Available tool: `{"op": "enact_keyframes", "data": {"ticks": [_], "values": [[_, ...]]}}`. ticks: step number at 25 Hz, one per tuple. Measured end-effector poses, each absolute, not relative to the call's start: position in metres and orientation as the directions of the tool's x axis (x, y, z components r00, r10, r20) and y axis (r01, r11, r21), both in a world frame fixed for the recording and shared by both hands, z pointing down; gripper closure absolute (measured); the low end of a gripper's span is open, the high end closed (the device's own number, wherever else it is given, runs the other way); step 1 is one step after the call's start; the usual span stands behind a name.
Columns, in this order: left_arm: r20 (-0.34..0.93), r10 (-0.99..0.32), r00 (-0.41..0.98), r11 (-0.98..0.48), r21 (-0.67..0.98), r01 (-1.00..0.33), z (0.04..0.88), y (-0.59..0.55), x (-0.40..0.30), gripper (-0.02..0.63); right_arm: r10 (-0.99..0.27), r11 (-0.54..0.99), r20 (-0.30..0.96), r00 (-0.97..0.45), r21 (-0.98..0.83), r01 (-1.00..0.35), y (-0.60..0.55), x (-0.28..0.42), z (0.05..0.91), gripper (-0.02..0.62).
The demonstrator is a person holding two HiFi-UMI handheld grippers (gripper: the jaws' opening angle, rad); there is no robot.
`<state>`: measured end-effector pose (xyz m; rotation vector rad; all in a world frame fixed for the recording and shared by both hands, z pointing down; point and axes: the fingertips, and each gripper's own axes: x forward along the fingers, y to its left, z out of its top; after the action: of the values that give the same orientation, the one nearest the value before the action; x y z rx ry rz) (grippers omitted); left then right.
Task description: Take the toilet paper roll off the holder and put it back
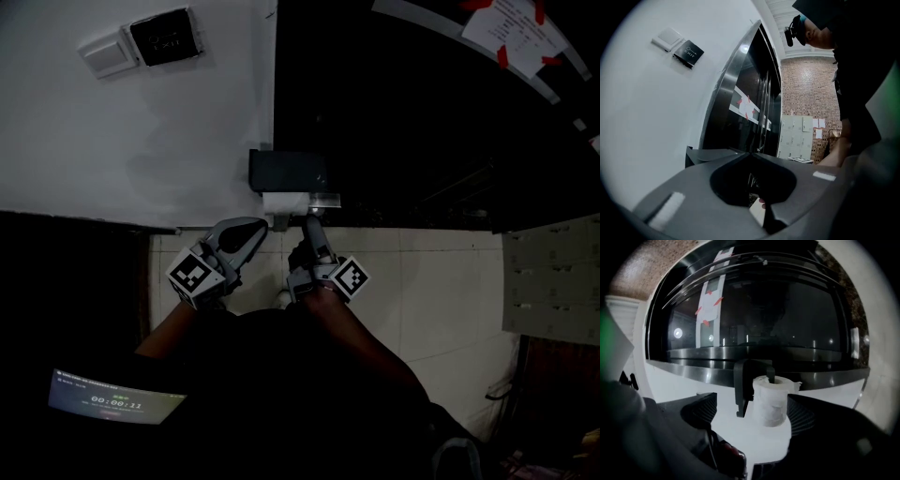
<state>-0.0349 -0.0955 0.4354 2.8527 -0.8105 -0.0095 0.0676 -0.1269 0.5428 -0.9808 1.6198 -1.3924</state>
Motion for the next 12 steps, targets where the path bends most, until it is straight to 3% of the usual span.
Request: {"op": "enact_keyframes", "data": {"ticks": [6,9,12], "values": [[0.036,-0.522,0.852,-0.841,0.147,-0.521,0.439,-0.097,-0.035,0.603,-0.820,0.421,-0.139,-0.555,-0.804,-0.421,-0.132,0.062,0.492,0.137],[0.031,-0.526,0.850,-0.840,0.138,-0.525,0.441,-0.097,-0.034,0.603,-0.756,0.600,-0.085,-0.649,-0.487,-0.635,-0.126,0.055,0.476,0.137],[0.030,-0.526,0.850,-0.841,0.135,-0.525,0.442,-0.098,-0.036,0.603,-0.704,0.700,-0.035,-0.709,-0.197,-0.686,-0.122,0.042,0.462,0.137]]}}
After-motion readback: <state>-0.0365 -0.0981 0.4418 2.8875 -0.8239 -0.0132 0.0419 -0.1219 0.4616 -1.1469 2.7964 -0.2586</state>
